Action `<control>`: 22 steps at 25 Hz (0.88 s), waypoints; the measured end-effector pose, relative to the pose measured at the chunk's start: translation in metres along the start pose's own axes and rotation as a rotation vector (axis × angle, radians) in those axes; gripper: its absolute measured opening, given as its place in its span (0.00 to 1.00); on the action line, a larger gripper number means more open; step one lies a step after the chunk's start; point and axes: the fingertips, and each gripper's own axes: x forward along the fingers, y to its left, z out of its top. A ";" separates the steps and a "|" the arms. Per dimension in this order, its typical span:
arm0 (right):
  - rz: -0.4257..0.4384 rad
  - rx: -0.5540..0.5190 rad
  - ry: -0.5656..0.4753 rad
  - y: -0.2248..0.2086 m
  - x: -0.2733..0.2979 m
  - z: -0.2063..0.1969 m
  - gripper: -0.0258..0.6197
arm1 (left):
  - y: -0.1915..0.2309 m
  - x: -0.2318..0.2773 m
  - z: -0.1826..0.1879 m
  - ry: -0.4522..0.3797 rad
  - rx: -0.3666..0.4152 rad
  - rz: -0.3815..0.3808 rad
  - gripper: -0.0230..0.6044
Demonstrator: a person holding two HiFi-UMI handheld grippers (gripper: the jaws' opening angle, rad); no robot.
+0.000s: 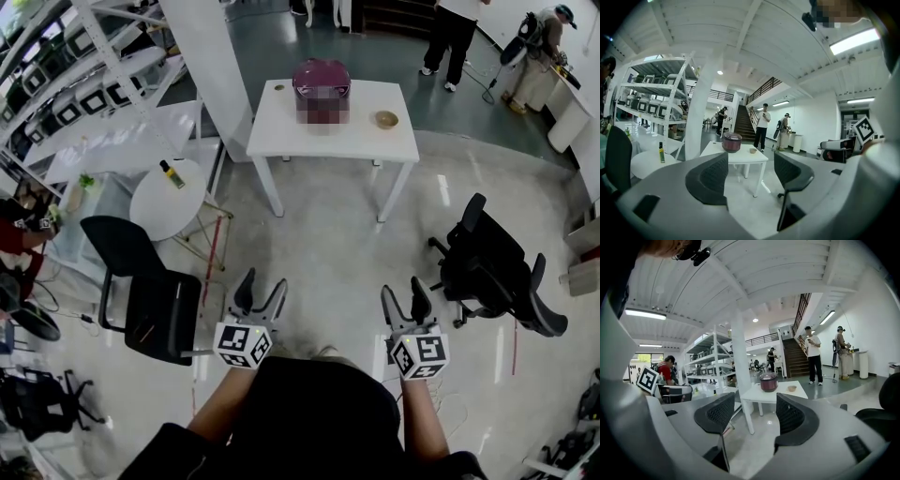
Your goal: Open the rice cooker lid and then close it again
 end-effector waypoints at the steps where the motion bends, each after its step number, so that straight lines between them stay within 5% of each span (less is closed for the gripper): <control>1: 0.006 0.001 0.001 0.001 -0.001 -0.002 0.42 | -0.001 -0.002 0.000 -0.001 -0.001 0.005 0.49; 11: 0.039 0.047 0.044 -0.012 0.001 -0.017 0.42 | -0.010 0.004 -0.012 0.041 0.001 0.036 0.49; 22: 0.023 0.077 0.012 -0.029 0.025 -0.010 0.42 | -0.023 0.075 -0.008 0.020 0.043 -0.098 0.49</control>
